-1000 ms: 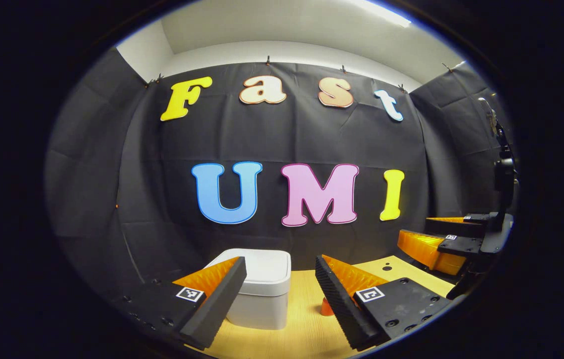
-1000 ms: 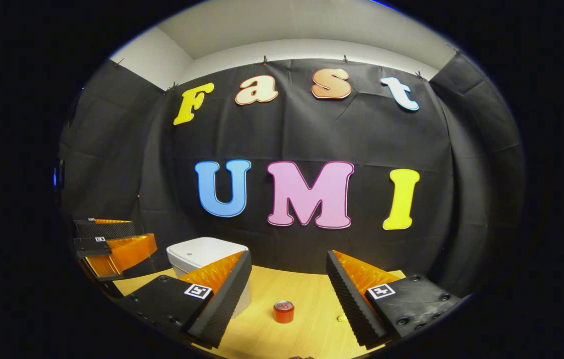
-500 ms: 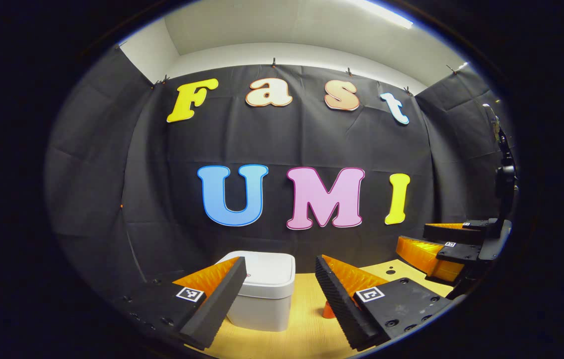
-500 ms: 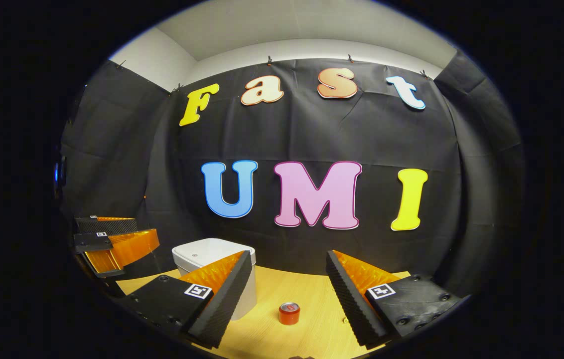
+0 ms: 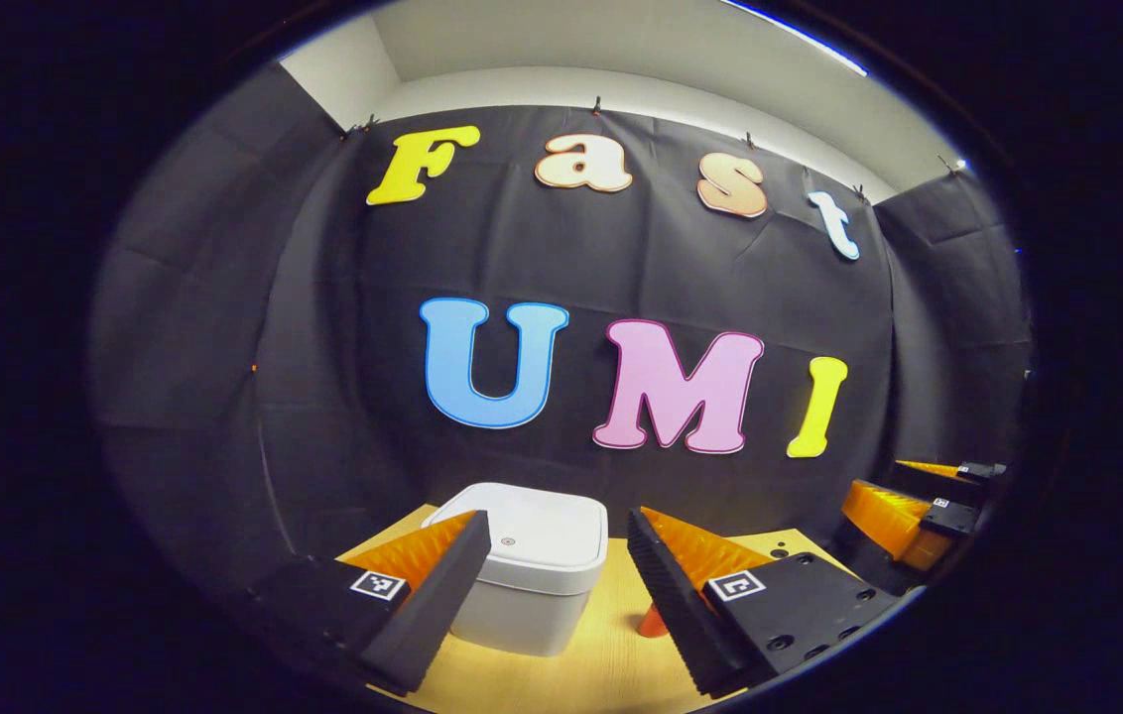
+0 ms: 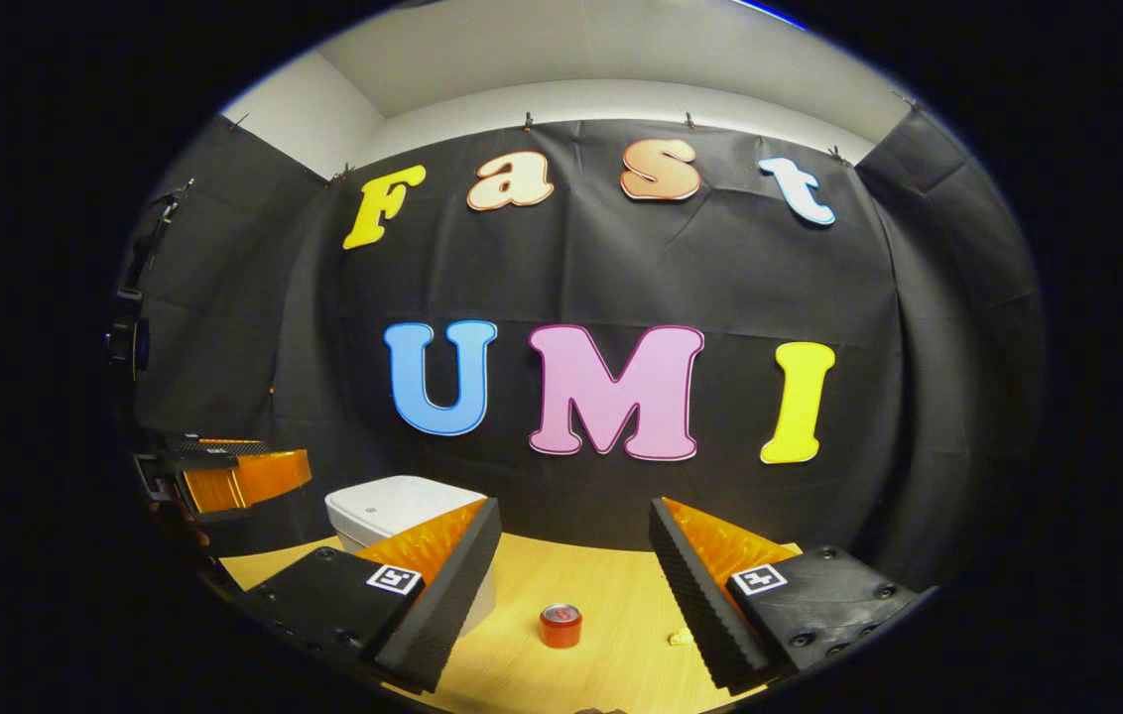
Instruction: Press the lid of the desktop garbage bin to open it, pick up the crumpled paper on the desktop and throw it into the bin, then pick up the pop can on the desktop and drop it into the bin, and finally close the garbage bin lid.
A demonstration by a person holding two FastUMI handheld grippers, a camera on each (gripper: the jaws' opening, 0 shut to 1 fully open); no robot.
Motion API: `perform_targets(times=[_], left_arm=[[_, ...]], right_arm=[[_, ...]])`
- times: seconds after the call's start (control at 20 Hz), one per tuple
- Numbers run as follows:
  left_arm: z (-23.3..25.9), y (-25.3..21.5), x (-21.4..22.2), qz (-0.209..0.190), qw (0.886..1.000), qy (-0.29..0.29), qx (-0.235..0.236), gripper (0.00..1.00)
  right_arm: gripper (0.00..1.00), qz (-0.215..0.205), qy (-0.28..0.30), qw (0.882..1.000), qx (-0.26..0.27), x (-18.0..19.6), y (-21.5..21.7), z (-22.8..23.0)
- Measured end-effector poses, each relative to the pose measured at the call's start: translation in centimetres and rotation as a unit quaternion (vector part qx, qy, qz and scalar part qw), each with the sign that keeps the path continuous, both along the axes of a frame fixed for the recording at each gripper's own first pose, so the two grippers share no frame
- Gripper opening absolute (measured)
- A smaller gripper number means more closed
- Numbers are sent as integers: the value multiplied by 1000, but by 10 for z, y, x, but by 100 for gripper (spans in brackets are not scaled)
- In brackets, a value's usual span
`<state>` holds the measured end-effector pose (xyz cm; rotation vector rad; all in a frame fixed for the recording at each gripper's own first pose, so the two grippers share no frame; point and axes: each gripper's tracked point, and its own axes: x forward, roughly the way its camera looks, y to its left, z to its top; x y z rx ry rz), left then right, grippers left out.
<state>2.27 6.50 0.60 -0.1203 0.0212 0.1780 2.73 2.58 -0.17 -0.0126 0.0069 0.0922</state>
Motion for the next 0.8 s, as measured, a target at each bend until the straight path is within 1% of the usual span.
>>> perform_targets(times=[0.1,0.2,0.3,0.35,0.45,0.5,0.6,0.65,0.7,0.75,0.8], left_arm=[[-2,9,10,-1,1000,5,8,94],[-7,16,20,-1,1000,15,23,91],[-13,21,30,0,999,26,37,81],[-15,21,36,-5,999,29,39,73],[-21,19,50,-18,998,37,40,66],[-25,19,56,-25,998,39,40,65],[-31,23,71,-31,997,44,46,54],[-34,26,78,-32,997,46,50,43],[-37,27,86,-37,997,48,51,38],[-40,27,94,-46,996,50,52,31],[-45,31,101,-47,996,52,54,29]], right_arm=[[96,-8,-2,1000,-5,3,-6,0],[97,-18,4,1000,-7,7,-12,-4],[97,-30,17,999,-1,12,-18,-12],[97,-35,22,999,3,13,-21,-14],[96,-47,27,999,2,20,-27,-17],[96,-51,29,998,-1,22,-30,-19],[97,-59,37,998,-1,26,-35,-27],[97,-62,42,997,1,28,-37,-31],[96,-65,48,997,3,30,-38,-35],[96,-69,53,996,4,32,-40,-39],[97,-72,59,996,4,33,-42,-43]])
